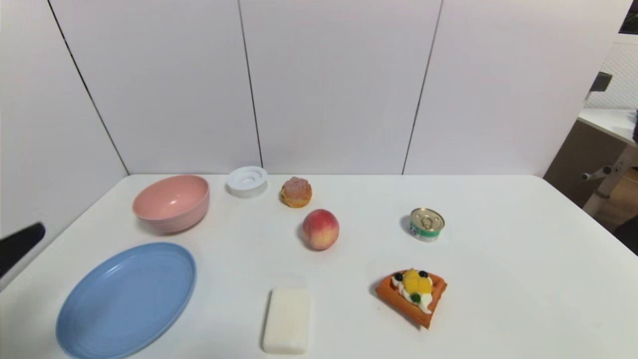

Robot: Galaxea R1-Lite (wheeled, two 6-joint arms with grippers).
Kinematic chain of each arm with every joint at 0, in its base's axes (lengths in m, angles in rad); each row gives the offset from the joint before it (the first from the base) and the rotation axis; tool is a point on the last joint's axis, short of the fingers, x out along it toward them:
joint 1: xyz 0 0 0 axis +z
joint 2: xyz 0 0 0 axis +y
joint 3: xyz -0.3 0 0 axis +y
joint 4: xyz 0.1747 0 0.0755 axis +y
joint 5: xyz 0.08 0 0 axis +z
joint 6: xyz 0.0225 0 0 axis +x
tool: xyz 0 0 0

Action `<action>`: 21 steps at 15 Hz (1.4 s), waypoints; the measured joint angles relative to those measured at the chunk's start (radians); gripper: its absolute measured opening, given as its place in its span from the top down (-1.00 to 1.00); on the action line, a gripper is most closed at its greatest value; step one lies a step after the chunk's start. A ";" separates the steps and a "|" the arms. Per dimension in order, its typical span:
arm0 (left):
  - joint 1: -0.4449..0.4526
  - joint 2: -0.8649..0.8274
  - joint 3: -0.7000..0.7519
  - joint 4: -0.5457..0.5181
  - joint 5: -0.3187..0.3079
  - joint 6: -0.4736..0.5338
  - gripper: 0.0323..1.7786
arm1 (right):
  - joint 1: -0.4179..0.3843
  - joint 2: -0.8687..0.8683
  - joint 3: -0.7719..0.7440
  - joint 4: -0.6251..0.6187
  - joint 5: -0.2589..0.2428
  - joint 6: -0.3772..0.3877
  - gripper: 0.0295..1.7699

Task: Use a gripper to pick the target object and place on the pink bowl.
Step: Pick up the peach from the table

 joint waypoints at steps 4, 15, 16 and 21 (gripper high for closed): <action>-0.185 0.328 -0.295 0.000 0.001 0.018 -0.90 | 0.000 0.000 0.000 0.000 0.000 0.000 -0.93; -0.399 1.023 -0.687 0.010 -0.174 0.123 -0.90 | 0.000 0.000 0.000 0.000 0.000 0.000 -0.93; -0.400 1.063 -0.689 0.009 -0.174 0.132 -0.90 | 0.000 0.000 0.000 0.000 0.000 0.000 -0.93; -0.404 1.213 -0.695 0.007 -0.174 0.150 -0.90 | 0.000 0.000 0.000 0.000 0.000 0.000 -0.93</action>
